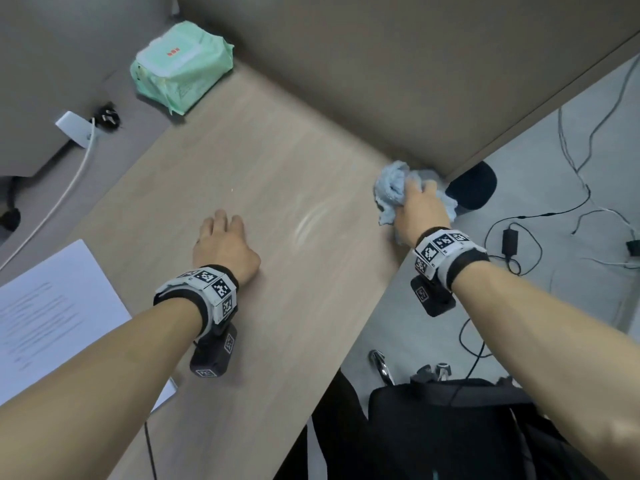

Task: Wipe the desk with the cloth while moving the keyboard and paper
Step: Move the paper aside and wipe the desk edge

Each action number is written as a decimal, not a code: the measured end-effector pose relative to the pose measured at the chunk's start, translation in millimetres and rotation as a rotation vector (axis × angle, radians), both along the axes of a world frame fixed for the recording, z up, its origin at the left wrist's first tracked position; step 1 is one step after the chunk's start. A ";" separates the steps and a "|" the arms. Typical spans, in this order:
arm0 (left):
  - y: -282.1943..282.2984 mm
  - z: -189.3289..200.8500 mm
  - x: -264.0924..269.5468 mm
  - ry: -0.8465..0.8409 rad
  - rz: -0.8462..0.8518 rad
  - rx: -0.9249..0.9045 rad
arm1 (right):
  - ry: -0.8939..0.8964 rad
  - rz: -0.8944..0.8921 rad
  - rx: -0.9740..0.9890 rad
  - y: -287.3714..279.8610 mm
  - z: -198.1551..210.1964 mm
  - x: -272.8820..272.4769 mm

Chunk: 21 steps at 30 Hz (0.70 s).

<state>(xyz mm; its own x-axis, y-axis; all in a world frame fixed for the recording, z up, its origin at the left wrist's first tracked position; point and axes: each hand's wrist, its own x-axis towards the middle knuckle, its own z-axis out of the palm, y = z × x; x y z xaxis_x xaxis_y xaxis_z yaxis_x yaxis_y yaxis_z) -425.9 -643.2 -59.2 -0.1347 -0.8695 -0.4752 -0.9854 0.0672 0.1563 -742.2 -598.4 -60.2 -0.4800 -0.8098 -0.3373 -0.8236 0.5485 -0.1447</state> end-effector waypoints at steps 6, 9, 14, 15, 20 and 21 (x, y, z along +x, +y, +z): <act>-3.9 7.0 5.6 -0.001 -0.005 0.056 | -0.182 0.501 -0.124 -30.1 -5.0 114.0; -5.9 8.5 6.9 -0.011 -0.009 0.066 | -0.124 0.423 -0.068 -38.8 -12.9 102.6; 0.4 10.9 2.4 -0.014 0.010 0.036 | 0.083 -0.079 0.069 -5.8 -10.9 -18.3; 0.7 11.3 1.8 -0.016 0.013 0.034 | 0.109 -0.142 0.108 8.5 -4.9 -34.5; 3.0 13.2 -0.7 -0.039 0.007 0.026 | 0.058 -0.025 0.060 33.1 17.4 -16.8; 3.1 13.4 -0.9 -0.043 0.005 0.026 | -0.013 0.045 0.020 28.7 19.0 6.6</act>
<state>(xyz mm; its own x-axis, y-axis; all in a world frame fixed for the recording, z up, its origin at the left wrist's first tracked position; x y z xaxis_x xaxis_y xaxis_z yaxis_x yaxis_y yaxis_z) -426.8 -640.0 -45.8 -0.1098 -0.8572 -0.5031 -0.9915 0.0591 0.1158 -735.6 -569.7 -41.1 -0.4386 -0.8234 -0.3601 -0.8456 0.5137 -0.1448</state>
